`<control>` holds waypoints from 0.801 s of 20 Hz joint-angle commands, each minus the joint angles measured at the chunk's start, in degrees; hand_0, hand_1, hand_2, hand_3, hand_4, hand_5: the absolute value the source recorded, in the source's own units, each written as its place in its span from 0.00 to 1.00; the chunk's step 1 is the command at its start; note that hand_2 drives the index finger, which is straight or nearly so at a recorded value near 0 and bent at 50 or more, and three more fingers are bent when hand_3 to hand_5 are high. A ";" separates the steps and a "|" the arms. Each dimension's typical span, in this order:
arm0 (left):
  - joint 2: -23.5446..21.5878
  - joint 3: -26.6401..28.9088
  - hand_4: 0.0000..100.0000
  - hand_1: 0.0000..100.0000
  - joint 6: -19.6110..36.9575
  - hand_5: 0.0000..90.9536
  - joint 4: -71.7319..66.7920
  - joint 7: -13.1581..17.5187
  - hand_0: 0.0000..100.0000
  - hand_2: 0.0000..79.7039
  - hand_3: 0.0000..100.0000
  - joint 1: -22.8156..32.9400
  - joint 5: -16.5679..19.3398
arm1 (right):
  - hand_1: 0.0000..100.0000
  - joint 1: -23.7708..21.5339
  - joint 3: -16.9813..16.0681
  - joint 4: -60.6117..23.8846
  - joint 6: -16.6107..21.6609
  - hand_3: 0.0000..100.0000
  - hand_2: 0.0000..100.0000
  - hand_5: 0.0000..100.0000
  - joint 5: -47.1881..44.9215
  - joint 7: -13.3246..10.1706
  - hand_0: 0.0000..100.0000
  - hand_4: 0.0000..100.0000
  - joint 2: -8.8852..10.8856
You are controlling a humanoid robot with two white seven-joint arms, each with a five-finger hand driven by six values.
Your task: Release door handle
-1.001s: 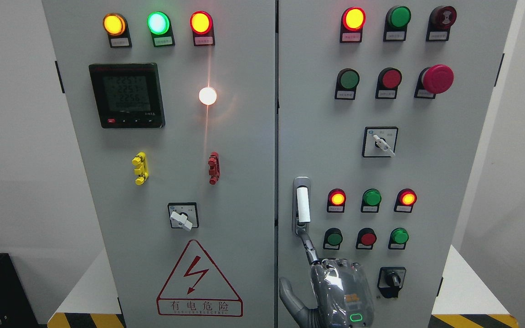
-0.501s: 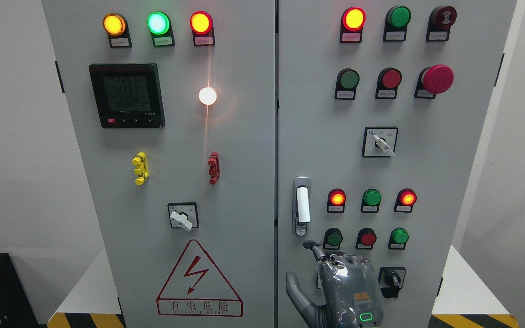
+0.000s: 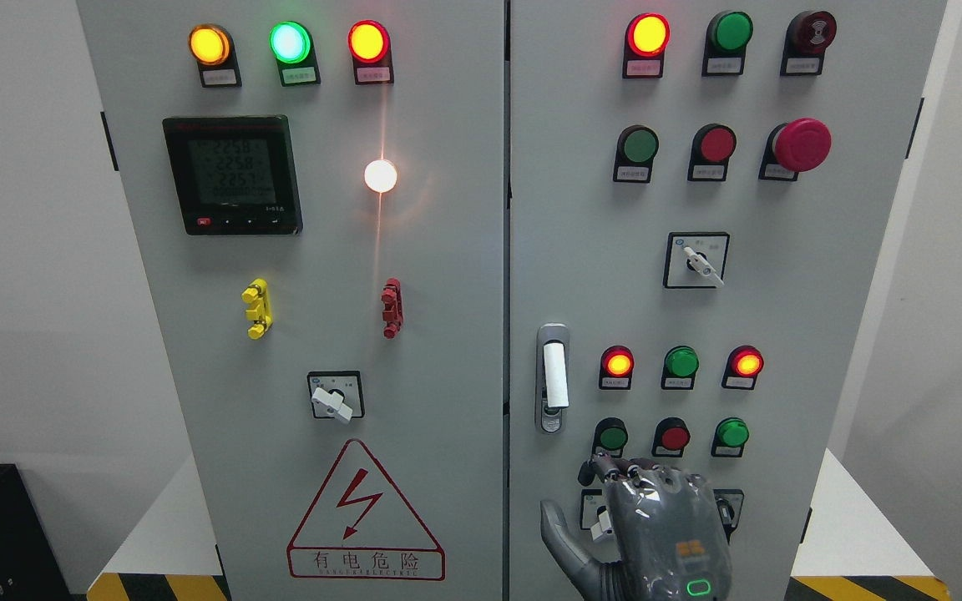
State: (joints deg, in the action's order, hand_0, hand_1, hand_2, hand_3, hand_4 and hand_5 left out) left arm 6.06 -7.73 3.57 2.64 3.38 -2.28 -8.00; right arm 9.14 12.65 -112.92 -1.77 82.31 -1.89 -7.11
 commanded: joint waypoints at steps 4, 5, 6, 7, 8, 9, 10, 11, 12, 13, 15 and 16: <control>0.00 0.00 0.00 0.56 0.03 0.00 0.00 0.05 0.12 0.00 0.00 0.00 0.00 | 0.11 -3.87 -1.40 -5.29 0.71 1.00 0.71 1.00 -0.13 0.40 0.38 0.97 0.34; 0.00 0.00 0.00 0.56 0.03 0.00 0.00 0.05 0.12 0.00 0.00 0.00 0.00 | 0.11 -4.13 -1.40 -5.29 0.72 1.00 0.72 1.00 -0.13 0.13 0.37 0.98 0.25; 0.00 0.00 0.00 0.56 0.03 0.00 0.00 0.05 0.12 0.00 0.00 0.09 0.00 | 0.11 -4.22 -1.31 -5.29 0.63 1.00 0.74 1.00 -0.13 0.04 0.37 0.99 0.25; 0.00 0.00 0.00 0.56 0.03 0.00 0.00 0.05 0.12 0.00 0.00 0.00 0.00 | 0.11 -4.22 -1.31 -5.29 0.63 1.00 0.76 1.00 -0.04 0.04 0.36 0.99 0.17; 0.00 0.00 0.00 0.56 0.03 0.00 0.00 0.05 0.12 0.00 0.00 0.00 0.00 | 0.12 -4.22 -1.14 -5.29 0.54 1.00 0.77 1.00 -0.13 0.04 0.36 0.99 -0.01; 0.00 0.00 0.00 0.56 0.03 0.00 0.00 0.05 0.12 0.00 0.00 0.00 0.00 | 0.12 -4.14 -0.87 -5.12 0.45 1.00 0.79 1.00 -0.04 0.04 0.35 1.00 -0.18; 0.00 0.00 0.00 0.56 0.03 0.00 0.00 0.05 0.12 0.00 0.00 0.00 0.00 | 0.12 -3.79 -0.70 -4.94 0.28 1.00 0.81 1.00 -0.04 0.04 0.34 1.00 -0.27; 0.00 0.00 0.00 0.56 0.03 0.00 0.00 0.05 0.12 0.00 0.00 0.00 0.00 | 0.12 -3.52 -0.61 -4.68 0.19 1.00 0.81 1.00 0.04 -0.04 0.34 1.00 -0.45; 0.00 0.00 0.00 0.56 0.03 0.00 0.00 0.05 0.12 0.00 0.00 0.00 0.00 | 0.12 -3.43 -0.35 -4.59 0.01 1.00 0.83 1.00 0.13 -0.13 0.34 1.00 -0.45; 0.00 0.00 0.00 0.56 0.03 0.00 0.00 0.05 0.12 0.00 0.00 0.00 0.00 | 0.12 -3.00 -0.08 -4.33 -0.25 1.00 0.85 1.00 0.39 -0.13 0.34 1.00 -0.45; 0.00 0.00 0.00 0.56 0.03 0.00 0.00 0.05 0.12 0.00 0.00 0.00 0.00 | 0.13 -1.77 0.10 -3.36 -1.56 1.00 0.86 1.00 0.57 -0.13 0.32 1.00 -0.45; 0.00 0.00 0.00 0.56 0.03 0.00 0.00 0.05 0.12 0.00 0.00 0.00 0.00 | 0.13 -1.07 0.10 -3.01 -2.00 1.00 0.87 1.00 0.66 -0.13 0.32 1.00 -0.45</control>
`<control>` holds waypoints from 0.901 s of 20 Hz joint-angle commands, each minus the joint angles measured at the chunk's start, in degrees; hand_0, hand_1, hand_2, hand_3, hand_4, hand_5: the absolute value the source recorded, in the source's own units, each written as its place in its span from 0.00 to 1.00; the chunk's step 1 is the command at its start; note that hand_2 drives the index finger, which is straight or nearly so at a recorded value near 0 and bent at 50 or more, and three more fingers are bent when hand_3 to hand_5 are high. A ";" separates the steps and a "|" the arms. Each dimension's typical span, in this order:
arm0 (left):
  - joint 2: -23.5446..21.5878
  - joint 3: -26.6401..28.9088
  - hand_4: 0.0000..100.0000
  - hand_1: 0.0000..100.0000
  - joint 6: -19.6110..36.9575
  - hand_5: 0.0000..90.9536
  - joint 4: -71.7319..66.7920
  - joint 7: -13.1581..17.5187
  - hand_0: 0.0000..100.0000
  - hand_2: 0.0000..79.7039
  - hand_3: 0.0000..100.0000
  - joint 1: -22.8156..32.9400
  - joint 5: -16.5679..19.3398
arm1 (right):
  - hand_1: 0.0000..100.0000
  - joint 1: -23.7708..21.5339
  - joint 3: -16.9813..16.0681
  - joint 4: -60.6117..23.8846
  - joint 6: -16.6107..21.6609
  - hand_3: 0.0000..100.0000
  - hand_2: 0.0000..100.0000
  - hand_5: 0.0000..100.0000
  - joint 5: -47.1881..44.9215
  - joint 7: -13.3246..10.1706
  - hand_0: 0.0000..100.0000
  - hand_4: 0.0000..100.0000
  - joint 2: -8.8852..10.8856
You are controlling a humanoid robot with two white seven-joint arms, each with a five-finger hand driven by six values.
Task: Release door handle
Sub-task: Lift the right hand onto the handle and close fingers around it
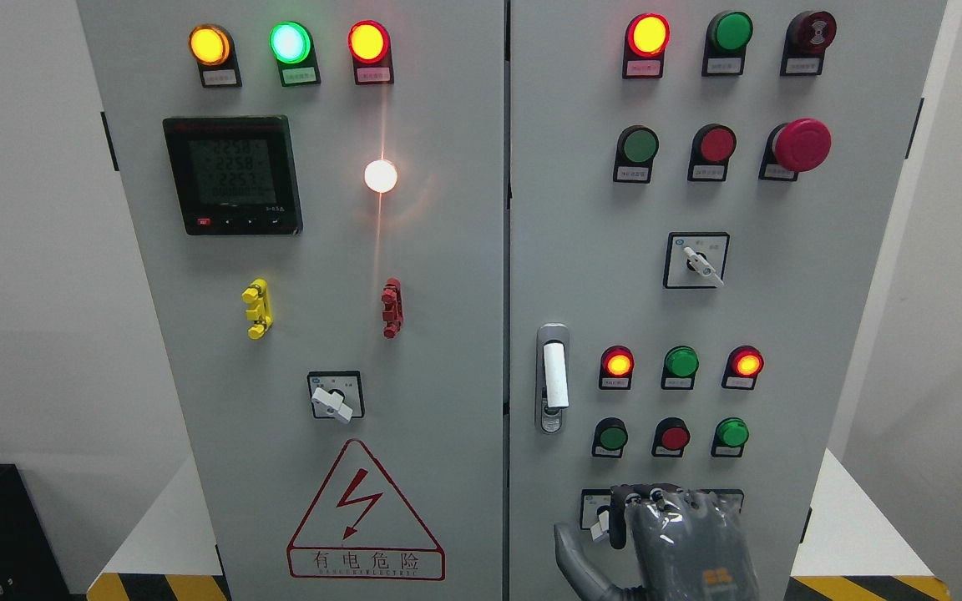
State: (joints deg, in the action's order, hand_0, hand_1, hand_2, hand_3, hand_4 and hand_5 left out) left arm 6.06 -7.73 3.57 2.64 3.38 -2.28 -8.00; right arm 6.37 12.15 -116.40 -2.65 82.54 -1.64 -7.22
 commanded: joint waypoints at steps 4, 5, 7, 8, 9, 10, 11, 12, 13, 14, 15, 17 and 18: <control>0.00 0.00 0.00 0.56 0.03 0.00 0.00 0.05 0.12 0.00 0.00 -0.01 0.00 | 0.14 4.69 1.11 2.75 -1.39 1.00 0.88 1.00 2.26 -0.29 0.31 1.00 -0.34; 0.00 0.00 0.00 0.56 0.03 0.00 0.00 0.05 0.12 0.00 0.00 -0.01 0.00 | 0.15 5.22 1.64 3.11 -1.39 1.00 0.89 1.00 2.79 -0.29 0.31 1.00 -0.42; 0.00 0.00 0.00 0.56 0.03 0.00 0.00 0.05 0.12 0.00 0.00 -0.01 0.00 | 0.16 6.01 1.91 3.99 -1.39 1.00 0.89 1.00 3.06 -0.29 0.31 1.00 -0.42; 0.00 0.00 0.00 0.56 0.03 0.00 0.00 0.05 0.12 0.00 0.00 -0.01 0.00 | 0.16 6.54 2.00 4.51 -1.39 1.00 0.90 1.00 3.15 -0.29 0.30 1.00 -0.51; 0.00 0.00 0.00 0.56 0.03 0.00 0.00 0.05 0.12 0.00 0.00 -0.01 0.00 | 0.16 7.33 2.08 5.21 -1.39 1.00 0.90 1.00 3.24 -0.29 0.30 1.00 -0.51; 0.00 0.00 0.00 0.56 0.03 0.00 0.00 0.05 0.12 0.00 0.00 -0.01 0.00 | 0.17 8.03 2.43 5.92 -1.48 1.00 0.90 1.00 3.24 -0.29 0.30 1.00 -0.51; 0.00 0.00 0.00 0.56 0.03 0.00 0.00 0.05 0.12 0.00 0.00 -0.01 0.00 | 0.17 8.82 2.78 6.36 -1.57 1.00 0.90 1.00 3.41 -0.29 0.30 1.00 -0.51; 0.00 0.00 0.00 0.56 0.03 0.00 0.00 0.05 0.12 0.00 0.00 -0.01 0.00 | 0.16 9.53 2.96 6.97 -2.09 1.00 0.91 1.00 3.85 -0.21 0.29 1.00 -0.51; 0.00 0.00 0.00 0.56 0.03 0.00 0.00 0.05 0.12 0.00 0.00 -0.01 0.00 | 0.16 10.14 3.40 7.68 -2.70 1.00 0.91 1.00 4.11 -0.03 0.29 1.00 -0.51; 0.00 0.00 0.00 0.56 0.03 0.00 0.00 0.05 0.12 0.00 0.00 -0.01 0.00 | 0.16 11.02 3.93 8.38 -3.23 1.00 0.91 1.00 4.38 -0.03 0.29 1.00 -0.51; 0.00 0.00 0.00 0.56 0.03 0.00 0.00 0.05 0.12 0.00 0.00 -0.01 0.00 | 0.16 11.81 4.10 9.17 -3.85 1.00 0.92 1.00 4.55 -0.03 0.29 1.00 -0.51; 0.00 0.00 0.00 0.56 0.03 0.00 0.00 0.05 0.12 0.00 0.00 -0.01 0.00 | 0.16 12.78 4.28 10.23 -4.64 1.00 0.93 1.00 4.56 0.06 0.29 1.00 -0.51; 0.00 0.00 0.00 0.56 0.03 0.00 0.00 0.05 0.12 0.00 0.00 -0.01 0.00 | 0.16 13.39 4.28 10.58 -4.73 1.00 0.93 1.00 4.56 -0.03 0.29 1.00 -0.60</control>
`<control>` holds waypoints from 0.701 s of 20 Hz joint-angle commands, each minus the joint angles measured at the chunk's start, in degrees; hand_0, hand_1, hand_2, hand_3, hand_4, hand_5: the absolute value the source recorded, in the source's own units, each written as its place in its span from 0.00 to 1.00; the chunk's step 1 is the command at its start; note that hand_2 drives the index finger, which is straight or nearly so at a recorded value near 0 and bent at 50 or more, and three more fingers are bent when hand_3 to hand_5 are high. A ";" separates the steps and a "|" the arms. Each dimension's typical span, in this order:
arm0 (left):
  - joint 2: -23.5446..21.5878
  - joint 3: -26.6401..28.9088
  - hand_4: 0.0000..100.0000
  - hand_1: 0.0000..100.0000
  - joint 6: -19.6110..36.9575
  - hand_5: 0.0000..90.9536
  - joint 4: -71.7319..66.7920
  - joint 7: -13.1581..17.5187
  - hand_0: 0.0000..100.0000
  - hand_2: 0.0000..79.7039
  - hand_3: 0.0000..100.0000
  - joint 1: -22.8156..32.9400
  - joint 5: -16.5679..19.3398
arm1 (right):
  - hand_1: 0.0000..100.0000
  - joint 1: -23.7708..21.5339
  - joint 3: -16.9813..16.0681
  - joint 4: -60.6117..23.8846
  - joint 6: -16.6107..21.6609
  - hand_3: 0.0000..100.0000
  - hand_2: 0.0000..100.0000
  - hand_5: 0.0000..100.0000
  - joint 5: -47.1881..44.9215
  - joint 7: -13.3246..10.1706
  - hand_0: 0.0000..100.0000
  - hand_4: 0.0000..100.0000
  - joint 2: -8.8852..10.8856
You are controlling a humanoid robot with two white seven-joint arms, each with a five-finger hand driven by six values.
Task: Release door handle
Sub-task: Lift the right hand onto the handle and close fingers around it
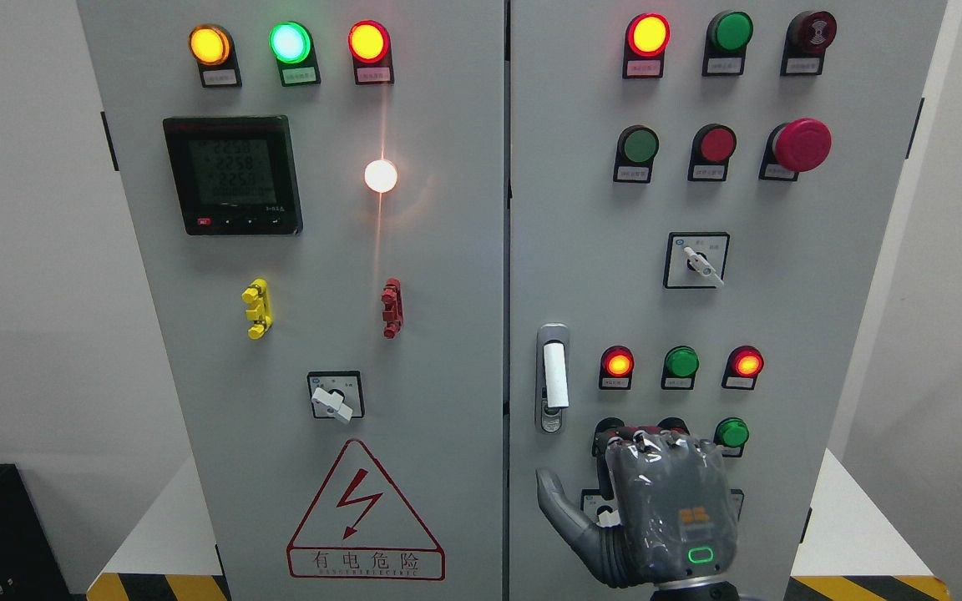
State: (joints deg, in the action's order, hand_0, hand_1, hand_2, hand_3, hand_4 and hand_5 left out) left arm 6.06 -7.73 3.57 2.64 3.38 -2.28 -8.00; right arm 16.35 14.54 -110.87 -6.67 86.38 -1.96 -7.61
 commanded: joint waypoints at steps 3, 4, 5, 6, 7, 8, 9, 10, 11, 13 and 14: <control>0.00 0.00 0.00 0.56 0.03 0.00 0.00 0.05 0.12 0.00 0.00 -0.01 0.00 | 0.16 4.56 1.89 6.37 -1.41 1.00 0.93 1.00 0.72 0.38 0.29 1.00 -0.21; 0.00 0.00 0.00 0.56 0.03 0.00 0.00 0.05 0.12 0.00 0.00 -0.01 0.00 | 0.16 4.92 1.98 6.46 -1.68 1.00 0.93 1.00 0.72 0.46 0.29 1.00 -0.21; 0.00 0.00 0.00 0.56 0.03 0.00 0.00 0.05 0.12 0.00 0.00 -0.01 0.00 | 0.16 5.27 1.98 6.54 -1.85 1.00 0.93 1.00 0.72 0.46 0.29 1.00 -0.21; 0.00 0.00 0.00 0.56 0.03 0.00 0.00 0.05 0.12 0.00 0.00 -0.01 0.00 | 0.17 5.44 1.98 6.55 -1.85 1.00 0.93 1.00 0.72 0.46 0.29 1.00 -0.30; 0.00 0.00 0.00 0.56 0.03 0.00 0.00 0.05 0.12 0.00 0.00 -0.01 0.00 | 0.17 5.62 1.98 6.63 -1.85 1.00 0.93 1.00 0.72 0.55 0.29 1.00 -0.47; 0.00 0.00 0.00 0.56 0.03 0.00 0.00 0.05 0.12 0.00 0.00 -0.01 0.00 | 0.17 5.62 1.98 6.89 -1.85 1.00 0.93 1.00 0.72 0.55 0.29 1.00 -0.48; 0.00 0.00 0.00 0.56 0.03 0.00 0.00 0.05 0.12 0.00 0.00 -0.01 0.00 | 0.17 5.80 1.89 7.16 -1.94 1.00 0.93 1.00 0.72 0.64 0.29 1.00 -0.48; 0.00 0.00 0.00 0.56 0.03 0.00 0.00 0.05 0.12 0.00 0.00 -0.01 0.00 | 0.17 5.89 1.89 7.16 -2.03 1.00 0.93 1.00 0.72 0.64 0.29 1.00 -0.56; 0.00 0.00 0.00 0.56 0.03 0.00 0.00 0.05 0.12 0.00 0.00 -0.01 0.00 | 0.17 5.97 1.89 7.16 -2.47 1.00 0.93 1.00 0.72 0.64 0.29 1.00 -0.56; 0.00 0.00 0.00 0.56 0.03 0.00 0.00 0.05 0.12 0.00 0.00 -0.01 0.00 | 0.18 6.50 1.81 7.60 -3.08 1.00 0.93 1.00 0.72 0.64 0.29 1.00 -0.56; 0.00 0.00 0.00 0.56 0.03 0.00 0.00 0.05 0.12 0.00 0.00 -0.01 0.00 | 0.18 6.85 1.80 7.77 -3.09 1.00 0.93 1.00 0.72 0.64 0.28 1.00 -0.56</control>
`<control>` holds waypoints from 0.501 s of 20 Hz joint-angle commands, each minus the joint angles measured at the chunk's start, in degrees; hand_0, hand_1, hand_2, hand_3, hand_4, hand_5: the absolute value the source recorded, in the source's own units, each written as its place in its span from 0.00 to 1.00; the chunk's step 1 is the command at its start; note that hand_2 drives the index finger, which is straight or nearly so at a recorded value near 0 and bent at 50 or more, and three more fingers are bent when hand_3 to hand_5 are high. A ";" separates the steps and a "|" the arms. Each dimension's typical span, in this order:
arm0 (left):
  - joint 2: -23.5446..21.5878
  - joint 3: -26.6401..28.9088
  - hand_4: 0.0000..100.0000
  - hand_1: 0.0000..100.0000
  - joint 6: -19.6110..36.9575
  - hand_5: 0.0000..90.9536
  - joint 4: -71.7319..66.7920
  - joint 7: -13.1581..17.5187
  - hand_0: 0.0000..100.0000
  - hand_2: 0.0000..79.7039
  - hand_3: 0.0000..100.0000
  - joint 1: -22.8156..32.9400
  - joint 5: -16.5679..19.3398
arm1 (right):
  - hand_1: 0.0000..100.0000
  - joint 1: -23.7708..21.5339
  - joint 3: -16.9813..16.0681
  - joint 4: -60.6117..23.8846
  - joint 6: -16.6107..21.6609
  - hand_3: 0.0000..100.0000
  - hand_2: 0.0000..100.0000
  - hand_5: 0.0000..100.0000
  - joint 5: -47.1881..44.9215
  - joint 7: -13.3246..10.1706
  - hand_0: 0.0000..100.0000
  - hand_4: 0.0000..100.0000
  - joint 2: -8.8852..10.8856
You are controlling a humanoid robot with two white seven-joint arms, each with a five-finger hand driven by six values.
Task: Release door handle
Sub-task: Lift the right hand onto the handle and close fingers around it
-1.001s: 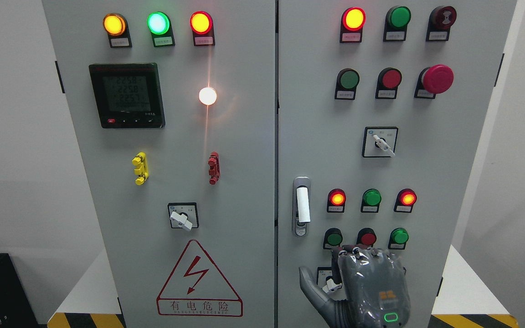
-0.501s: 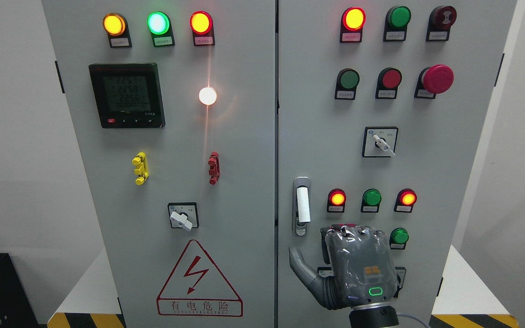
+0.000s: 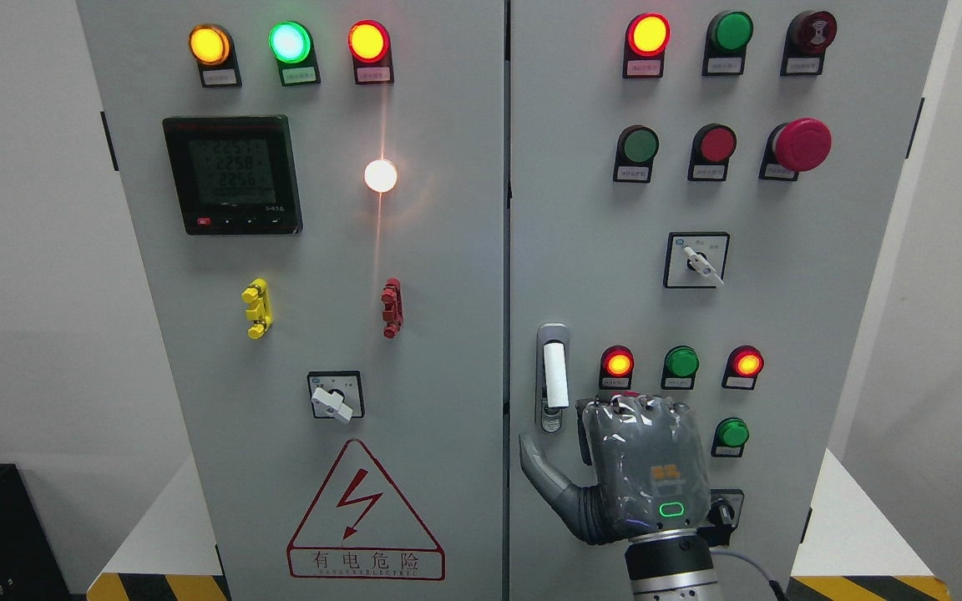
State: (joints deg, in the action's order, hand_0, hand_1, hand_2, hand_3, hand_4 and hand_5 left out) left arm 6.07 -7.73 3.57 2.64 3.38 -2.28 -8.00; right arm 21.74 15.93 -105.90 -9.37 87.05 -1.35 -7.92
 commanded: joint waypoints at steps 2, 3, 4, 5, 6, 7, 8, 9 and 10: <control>0.00 0.00 0.00 0.56 0.03 0.00 0.00 0.05 0.12 0.00 0.00 0.00 0.00 | 0.18 2.16 0.33 3.15 -0.47 1.00 0.93 1.00 0.05 0.03 0.28 1.00 -0.25; 0.00 0.00 0.00 0.56 0.03 0.00 0.00 0.05 0.12 0.00 0.00 0.00 0.00 | 0.18 2.42 0.33 3.41 -0.47 1.00 0.94 1.00 0.05 0.03 0.28 1.00 -0.25; 0.00 0.00 0.00 0.56 0.03 0.00 0.00 0.05 0.12 0.00 0.00 0.00 0.00 | 0.18 2.60 0.33 3.50 -0.56 1.00 0.94 1.00 0.05 0.03 0.28 1.00 -0.25; 0.00 0.00 0.00 0.56 0.03 0.00 0.00 0.05 0.12 0.00 0.00 0.00 0.00 | 0.18 2.69 0.33 3.77 -0.65 1.00 0.95 1.00 0.05 0.03 0.28 1.00 -0.25; 0.00 0.00 0.00 0.56 0.03 0.00 0.00 0.05 0.12 0.00 0.00 0.00 0.00 | 0.18 2.69 0.33 3.94 -1.08 1.00 0.95 1.00 0.05 0.03 0.28 1.00 -0.25; 0.00 0.00 0.00 0.56 0.03 0.00 0.00 0.05 0.12 0.00 0.00 0.00 0.00 | 0.19 2.69 0.33 3.94 -1.35 1.00 0.95 1.00 0.05 0.03 0.28 1.00 -0.25; 0.00 0.00 0.00 0.56 0.03 0.00 0.00 0.05 0.12 0.00 0.00 0.00 0.00 | 0.19 2.69 0.25 3.94 -1.44 1.00 0.95 1.00 0.05 0.03 0.28 1.00 -0.25; 0.00 0.00 0.00 0.56 0.03 0.00 0.00 0.05 0.12 0.00 0.00 0.00 0.00 | 0.19 2.78 0.24 3.94 -1.61 1.00 0.95 1.00 0.05 -0.06 0.28 1.00 -0.25; 0.00 0.00 0.00 0.56 0.03 0.00 0.00 0.05 0.12 0.00 0.00 0.00 0.00 | 0.20 2.78 0.16 3.94 -1.61 1.00 0.95 1.00 0.05 0.03 0.28 1.00 -0.25</control>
State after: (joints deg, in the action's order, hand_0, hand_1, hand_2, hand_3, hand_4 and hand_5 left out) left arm 6.06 -7.73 3.57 2.64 3.38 -2.29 -8.00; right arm 23.92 16.10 -103.69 -10.69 87.09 -1.27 -8.08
